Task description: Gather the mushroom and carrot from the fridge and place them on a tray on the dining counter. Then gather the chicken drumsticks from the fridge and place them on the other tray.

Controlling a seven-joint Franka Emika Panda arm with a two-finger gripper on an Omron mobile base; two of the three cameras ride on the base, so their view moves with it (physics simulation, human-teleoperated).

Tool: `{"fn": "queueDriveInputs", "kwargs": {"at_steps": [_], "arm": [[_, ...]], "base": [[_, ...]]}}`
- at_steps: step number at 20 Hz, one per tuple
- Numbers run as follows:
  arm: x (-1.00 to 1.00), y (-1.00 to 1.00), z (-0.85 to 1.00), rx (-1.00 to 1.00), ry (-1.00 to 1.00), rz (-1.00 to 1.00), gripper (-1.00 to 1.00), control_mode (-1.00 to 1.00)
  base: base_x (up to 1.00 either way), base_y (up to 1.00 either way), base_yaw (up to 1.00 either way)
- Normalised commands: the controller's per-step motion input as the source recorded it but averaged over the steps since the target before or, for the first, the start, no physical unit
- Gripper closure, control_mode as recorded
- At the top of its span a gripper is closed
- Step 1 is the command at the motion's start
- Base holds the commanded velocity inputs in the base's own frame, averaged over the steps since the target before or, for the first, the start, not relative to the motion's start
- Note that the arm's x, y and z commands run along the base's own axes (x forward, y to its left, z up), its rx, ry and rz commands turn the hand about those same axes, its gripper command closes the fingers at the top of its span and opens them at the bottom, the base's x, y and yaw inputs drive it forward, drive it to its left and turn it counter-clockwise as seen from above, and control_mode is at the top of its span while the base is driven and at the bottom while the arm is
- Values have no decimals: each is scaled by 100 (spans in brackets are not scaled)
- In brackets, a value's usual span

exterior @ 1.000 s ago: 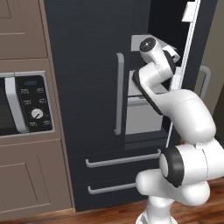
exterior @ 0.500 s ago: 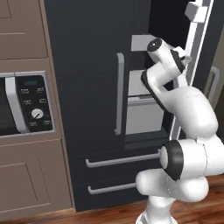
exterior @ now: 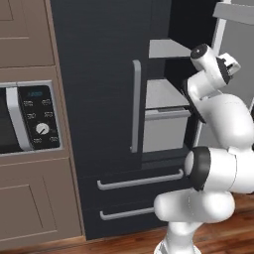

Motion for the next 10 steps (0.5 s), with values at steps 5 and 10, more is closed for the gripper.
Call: {"fn": "queueDriveInputs", "kwargs": {"at_steps": [5,10], "arm": [[0,-84,0,0,0,0,-100,-100],[-34,16,1,-1,-13,6,-100,-100]], "base": [[0,0,0],[0,0,0]]}}
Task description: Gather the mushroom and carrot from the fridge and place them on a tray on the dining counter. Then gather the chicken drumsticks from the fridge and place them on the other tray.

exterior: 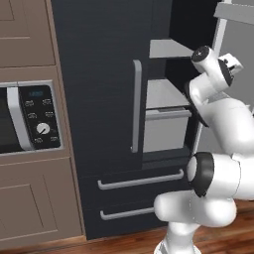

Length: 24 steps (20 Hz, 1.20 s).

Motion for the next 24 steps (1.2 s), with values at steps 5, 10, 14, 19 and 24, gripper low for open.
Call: {"fn": "queueDriveInputs", "kwargs": {"at_steps": [5,10,14,19,24], "arm": [[-13,96,0,0,-13,4,-100,-100],[0,100,0,5,-14,0,-100,-100],[-3,99,0,11,-9,11,-100,-100],[-11,96,-1,13,-9,22,-100,-100],[-4,72,0,20,-11,23,-100,-100]], "base": [[0,0,0],[0,0,0],[0,0,0],[0,0,0],[0,0,0]]}}
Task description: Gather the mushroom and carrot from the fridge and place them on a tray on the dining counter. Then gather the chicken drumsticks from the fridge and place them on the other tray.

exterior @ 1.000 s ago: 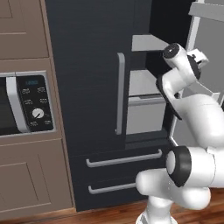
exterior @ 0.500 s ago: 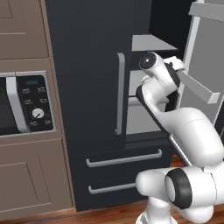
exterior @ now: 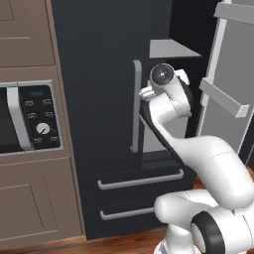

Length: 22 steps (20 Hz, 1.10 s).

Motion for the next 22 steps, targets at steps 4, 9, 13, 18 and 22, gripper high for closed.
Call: {"fn": "queueDriveInputs", "kwargs": {"at_steps": [4,9,13,18,22], "arm": [[7,44,0,28,-7,17,-100,-100],[42,26,0,27,0,8,-100,-100],[65,12,0,12,2,2,-100,-100],[63,17,0,1,3,4,-100,-100],[54,27,0,0,4,6,-100,-100]], "base": [[0,0,0],[0,0,0],[0,0,0],[0,0,0],[0,0,0]]}}
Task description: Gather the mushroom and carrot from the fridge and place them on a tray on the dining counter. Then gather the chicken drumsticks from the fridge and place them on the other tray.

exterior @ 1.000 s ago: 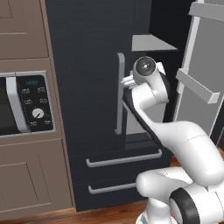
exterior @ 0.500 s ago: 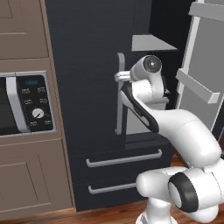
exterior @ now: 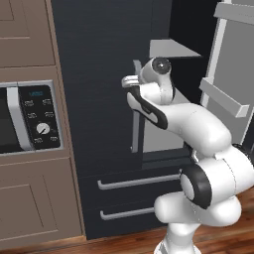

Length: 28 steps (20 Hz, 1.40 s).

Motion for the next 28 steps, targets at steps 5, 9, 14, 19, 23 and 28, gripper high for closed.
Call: {"fn": "queueDriveInputs", "kwargs": {"at_steps": [5,9,14,19,23,28], "arm": [[43,9,0,0,0,3,-100,-100],[38,0,0,0,0,0,-100,-100],[34,7,-8,0,0,0,100,-100],[35,19,-9,0,-4,5,100,-100],[5,62,0,0,-5,15,100,-100],[-15,97,0,-1,0,20,100,-100]], "base": [[0,0,0],[0,0,0],[0,0,0],[0,0,0],[0,0,0],[0,0,0]]}}
